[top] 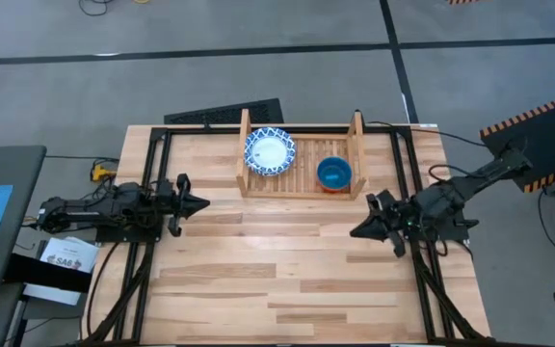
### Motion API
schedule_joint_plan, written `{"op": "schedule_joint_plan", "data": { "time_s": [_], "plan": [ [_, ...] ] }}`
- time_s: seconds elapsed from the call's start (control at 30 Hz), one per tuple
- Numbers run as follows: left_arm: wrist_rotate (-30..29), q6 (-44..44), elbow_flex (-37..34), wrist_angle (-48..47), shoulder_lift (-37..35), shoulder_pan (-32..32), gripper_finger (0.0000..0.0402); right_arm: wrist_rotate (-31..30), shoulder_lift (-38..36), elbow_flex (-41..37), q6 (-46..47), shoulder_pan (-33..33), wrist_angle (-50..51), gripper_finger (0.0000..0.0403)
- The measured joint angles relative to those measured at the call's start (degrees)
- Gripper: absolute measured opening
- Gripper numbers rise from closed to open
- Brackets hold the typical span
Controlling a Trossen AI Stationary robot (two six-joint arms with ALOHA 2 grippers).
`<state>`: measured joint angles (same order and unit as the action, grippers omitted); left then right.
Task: Place and stack bowls onto a shelf
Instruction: Return to Home Position
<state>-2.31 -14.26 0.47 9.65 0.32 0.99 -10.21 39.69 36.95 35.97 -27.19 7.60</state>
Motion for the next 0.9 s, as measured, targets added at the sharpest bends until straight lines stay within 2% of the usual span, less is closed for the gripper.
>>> {"op": "schedule_joint_plan", "data": {
  "time_s": [0.07,0.13,0.23,0.33,0.4,0.57,0.7,0.8,0.9],
  "plan": [
    [0.0,0.0,0.0,-1.47,0.02,0.0,0.0,0.42,-0.82,-3.3,0.0,1.41,-5.52,0.0017],
    [-0.04,-0.01,0.0,-3.59,0.0,0.0,0.0,3.55,-0.54,-5.46,-1.01,4.68,-10.54,0.0017],
    [-0.04,-0.02,-0.02,-7.63,0.01,0.0,0.0,13.2,1.21,-6.91,-4.59,12.68,-14.54,0.0017],
    [0.31,-0.04,-0.02,-7.62,0.61,0.0,0.0,23.17,2.19,-7.53,-7.13,21.04,-13.38,0.0017],
    [0.31,-0.04,-0.02,-7.72,0.67,0.0,0.0,26.1,2.03,-7.35,-9.24,24.35,-13.22,0.0017],
    [0.33,-0.04,-0.04,-7.67,0.68,0.0,0.0,25.26,-2.7,-7.35,-12.95,23.78,-8.46,0.0017],
    [0.35,-0.07,-0.04,-7.67,0.66,0.0,0.0,18.19,-9.83,-11.55,-12.05,19.17,-8.03,0.0017],
    [0.35,-0.07,-0.04,-7.67,0.66,0.0,0.0,12.38,-15.98,-17.49,-9.37,15.29,-12.16,0.0017],
    [0.35,-0.09,-0.04,-7.67,0.55,-0.04,0.0,9.98,-20.38,-21.33,-9.5,13.81,-15.64,0.0017]
  ]
}}
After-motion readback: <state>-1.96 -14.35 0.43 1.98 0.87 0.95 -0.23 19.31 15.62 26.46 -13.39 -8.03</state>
